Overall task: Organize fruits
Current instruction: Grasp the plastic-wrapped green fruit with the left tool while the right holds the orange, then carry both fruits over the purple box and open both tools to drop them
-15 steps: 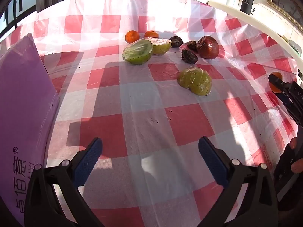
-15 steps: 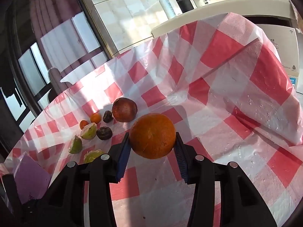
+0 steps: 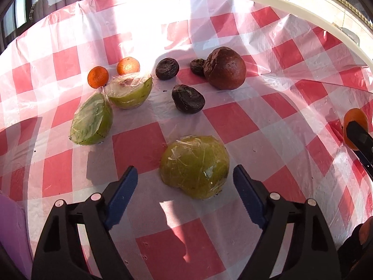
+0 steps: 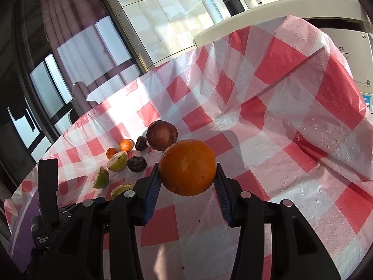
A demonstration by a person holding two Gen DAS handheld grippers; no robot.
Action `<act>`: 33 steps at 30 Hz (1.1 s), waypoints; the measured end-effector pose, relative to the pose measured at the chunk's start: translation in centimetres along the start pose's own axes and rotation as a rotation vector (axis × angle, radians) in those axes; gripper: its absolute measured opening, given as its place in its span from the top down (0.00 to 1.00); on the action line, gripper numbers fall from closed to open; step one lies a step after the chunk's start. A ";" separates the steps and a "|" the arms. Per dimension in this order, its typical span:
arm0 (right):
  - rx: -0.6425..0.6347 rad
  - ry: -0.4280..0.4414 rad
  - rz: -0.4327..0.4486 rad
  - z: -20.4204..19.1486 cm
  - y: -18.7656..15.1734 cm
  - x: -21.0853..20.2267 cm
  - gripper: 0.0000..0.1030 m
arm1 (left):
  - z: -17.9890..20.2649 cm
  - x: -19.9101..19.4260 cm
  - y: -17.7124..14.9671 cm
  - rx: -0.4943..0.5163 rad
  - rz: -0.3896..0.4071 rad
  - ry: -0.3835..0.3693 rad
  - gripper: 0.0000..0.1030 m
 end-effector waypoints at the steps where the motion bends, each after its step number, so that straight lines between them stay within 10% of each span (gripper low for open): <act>1: 0.001 0.001 0.001 0.0 0.0 0.0 0.56 | 0.2 0.4 0.1 0.015 -0.012 0.001 0.26; 11: 0.001 0.010 -0.002 -0.1 0.0 0.0 0.56 | 0.7 -2.1 0.4 0.053 0.102 0.025 0.40; 19: 0.002 0.011 0.000 -0.2 0.0 0.0 0.56 | -6.1 -11.2 -2.9 -0.306 0.387 -0.004 0.40; 33: -0.018 0.067 0.046 -1.2 0.5 -0.9 0.56 | -13.5 -19.7 -8.6 -0.516 0.601 0.024 0.39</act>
Point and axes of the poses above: each gripper's, at about its wrist camera, not at the fingertips, and x roughly the way its jaws point, z to its right, y to its top, the point moved 10 cm from there along x, roughly the way its jaws point, and after that the axes turned 12 degrees about y, right-handed, at the moved point
